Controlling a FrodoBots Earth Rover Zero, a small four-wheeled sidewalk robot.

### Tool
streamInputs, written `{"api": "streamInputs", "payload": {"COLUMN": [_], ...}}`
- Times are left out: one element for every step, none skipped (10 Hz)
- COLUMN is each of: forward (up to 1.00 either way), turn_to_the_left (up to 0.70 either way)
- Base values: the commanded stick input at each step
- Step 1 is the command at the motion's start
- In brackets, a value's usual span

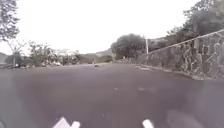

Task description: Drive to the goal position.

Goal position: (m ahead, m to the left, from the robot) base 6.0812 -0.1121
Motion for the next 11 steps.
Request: {"api": "streamInputs", "payload": {"forward": [0.5, 0.5, 0.5, 0.5, 0.5, 0.5, 0.5, 0.5, 0.5, 0.5, 0.5], "turn_to_the_left": [0.0, 0.0, 0.0, -0.26, -0.5, -0.5, -0.5, -0.5, -0.39, 0.0, 0.0]}}
